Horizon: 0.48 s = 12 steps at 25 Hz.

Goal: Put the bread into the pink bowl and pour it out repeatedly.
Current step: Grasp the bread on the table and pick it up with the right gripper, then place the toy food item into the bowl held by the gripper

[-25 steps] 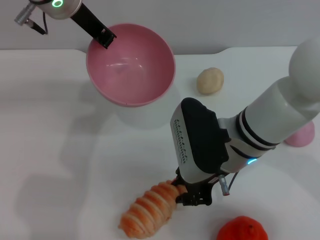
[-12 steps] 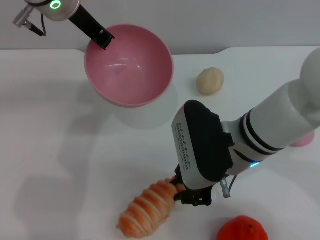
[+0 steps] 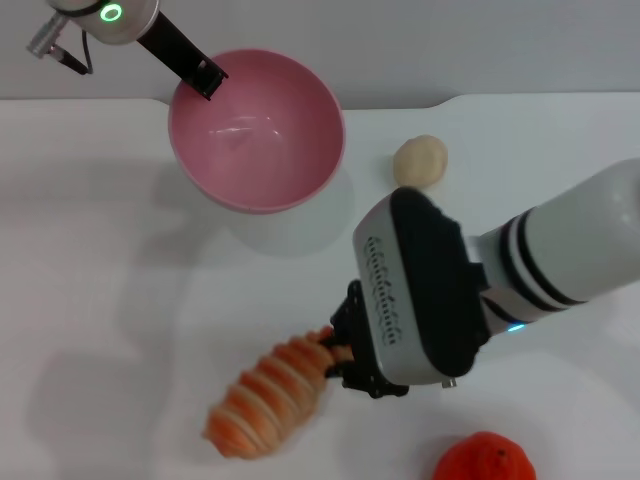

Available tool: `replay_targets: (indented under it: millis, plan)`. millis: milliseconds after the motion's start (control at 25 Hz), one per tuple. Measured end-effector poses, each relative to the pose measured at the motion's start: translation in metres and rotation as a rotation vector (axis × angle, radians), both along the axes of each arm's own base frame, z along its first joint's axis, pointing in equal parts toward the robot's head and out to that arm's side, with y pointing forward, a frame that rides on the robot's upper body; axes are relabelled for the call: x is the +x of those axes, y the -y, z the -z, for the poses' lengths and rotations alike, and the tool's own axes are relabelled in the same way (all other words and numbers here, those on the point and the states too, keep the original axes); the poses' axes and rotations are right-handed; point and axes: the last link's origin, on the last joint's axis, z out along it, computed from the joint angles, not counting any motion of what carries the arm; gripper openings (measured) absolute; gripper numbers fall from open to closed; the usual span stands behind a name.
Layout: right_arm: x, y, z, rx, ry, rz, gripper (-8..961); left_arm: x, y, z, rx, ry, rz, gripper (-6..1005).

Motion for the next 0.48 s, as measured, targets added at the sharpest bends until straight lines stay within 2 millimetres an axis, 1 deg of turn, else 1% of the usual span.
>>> replay_targets:
  millis: [120,360,480]
  plan:
    - [-0.008,0.005,-0.009,0.034,-0.057,-0.023,212,-0.001,0.000,0.000,0.000,0.000,0.002,41]
    - [-0.015,0.014,-0.021,0.067,-0.126,-0.037,209,-0.003,-0.001,-0.001,0.007,0.001,0.003,41]
    - [-0.018,0.015,-0.028,0.087,-0.157,-0.034,208,-0.004,-0.002,0.000,0.007,-0.001,0.004,41]
